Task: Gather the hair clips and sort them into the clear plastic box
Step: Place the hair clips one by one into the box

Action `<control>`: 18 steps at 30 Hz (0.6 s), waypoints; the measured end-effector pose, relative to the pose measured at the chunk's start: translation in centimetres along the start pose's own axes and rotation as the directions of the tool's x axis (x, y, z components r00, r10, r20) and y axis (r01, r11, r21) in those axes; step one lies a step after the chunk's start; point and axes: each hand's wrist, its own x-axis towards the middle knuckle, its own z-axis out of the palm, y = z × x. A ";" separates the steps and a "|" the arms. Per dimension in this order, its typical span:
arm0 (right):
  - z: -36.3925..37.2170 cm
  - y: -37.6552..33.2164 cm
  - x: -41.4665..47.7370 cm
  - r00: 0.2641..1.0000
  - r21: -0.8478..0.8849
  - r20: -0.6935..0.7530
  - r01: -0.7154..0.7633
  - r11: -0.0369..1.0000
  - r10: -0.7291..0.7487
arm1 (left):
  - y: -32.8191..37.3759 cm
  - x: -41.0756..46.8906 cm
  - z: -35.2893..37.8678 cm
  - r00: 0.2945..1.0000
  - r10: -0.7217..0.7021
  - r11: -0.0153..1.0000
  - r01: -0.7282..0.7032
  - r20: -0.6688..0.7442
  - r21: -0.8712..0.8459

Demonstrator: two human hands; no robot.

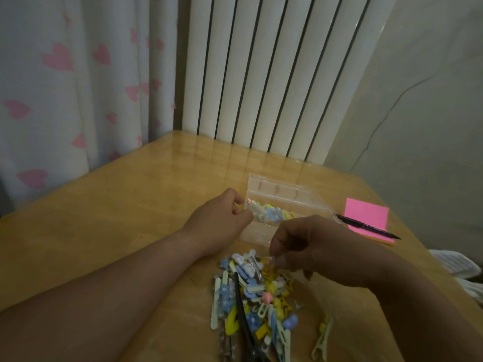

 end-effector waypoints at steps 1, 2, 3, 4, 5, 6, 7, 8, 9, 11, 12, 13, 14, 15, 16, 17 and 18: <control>-0.1 0.0 -0.1 1.000 -0.005 0.003 -0.012 1.000 0.012 | 0.0 0.0 0.0 1.000 0.000 1.000 0.000 0.001 -0.002; -0.3 0.1 -0.2 1.000 -0.025 0.007 -0.027 0.999 0.027 | -0.1 0.0 0.1 1.000 0.000 1.000 0.000 0.002 -0.002; -0.5 0.2 -0.2 0.999 -0.058 0.016 -0.046 0.997 0.047 | -0.1 0.1 0.1 1.000 0.000 1.000 0.000 0.002 -0.002; -0.6 0.2 -0.3 0.997 -0.104 0.030 -0.068 0.992 0.071 | -0.1 0.1 0.1 1.000 -0.001 1.000 0.001 0.001 -0.001; -0.7 0.3 -0.3 0.994 -0.167 0.046 -0.086 0.982 0.095 | -0.1 0.1 0.1 1.000 -0.002 1.000 0.002 -0.001 -0.001; -0.7 0.2 -0.3 0.992 -0.240 0.057 -0.100 0.966 0.116 | -0.1 0.2 0.1 1.000 -0.003 1.000 0.003 -0.002 -0.003; -0.6 0.2 -0.3 0.990 -0.307 0.060 -0.106 0.946 0.130 | -0.1 0.2 0.1 1.000 -0.003 1.000 0.003 -0.001 -0.007; -0.5 0.0 -0.4 0.989 -0.352 0.056 -0.109 0.930 0.137 | -0.1 0.2 0.1 1.000 -0.004 1.000 0.004 -0.001 -0.009; -0.5 -0.1 -0.5 0.988 -0.373 0.051 -0.113 0.921 0.142 | -0.1 0.2 0.2 1.000 -0.006 1.000 0.006 -0.001 -0.009; -0.8 -0.2 -0.9 0.992 -0.374 0.028 -0.106 0.922 0.125 | -0.2 0.3 0.3 1.000 -0.010 1.000 0.010 -0.004 -0.009; -1.2 -0.2 -1.1 0.995 -0.339 0.001 -0.094 0.936 0.100 | -0.3 0.3 0.3 1.000 -0.009 1.000 0.009 -0.004 -0.007; -1.8 -0.1 -1.2 0.996 -0.263 -0.051 -0.081 0.961 0.070 | -0.3 0.3 0.3 1.000 -0.007 1.000 0.007 -0.003 -0.004; -2.5 0.2 -1.2 0.989 -0.148 -0.140 -0.067 0.987 0.047 | -0.4 0.3 0.3 1.000 -0.005 1.000 0.005 -0.002 0.000; -3.1 0.7 -0.9 0.965 -0.029 -0.258 -0.060 0.998 0.051 | -0.4 0.3 0.3 1.000 -0.003 1.000 0.003 -0.001 0.003; -3.8 1.2 -0.4 0.923 0.062 -0.376 -0.068 0.996 0.086 | -0.4 0.3 0.4 1.000 -0.003 1.000 0.003 -0.001 0.005; -4.3 1.7 0.4 0.874 0.116 -0.466 -0.093 0.989 0.137 | -0.4 0.3 0.4 1.000 -0.003 1.000 0.003 -0.002 0.005; -4.7 2.2 1.3 0.833 0.139 -0.520 -0.134 0.981 0.188 | -0.4 0.3 0.3 1.000 -0.002 1.000 0.002 -0.001 0.005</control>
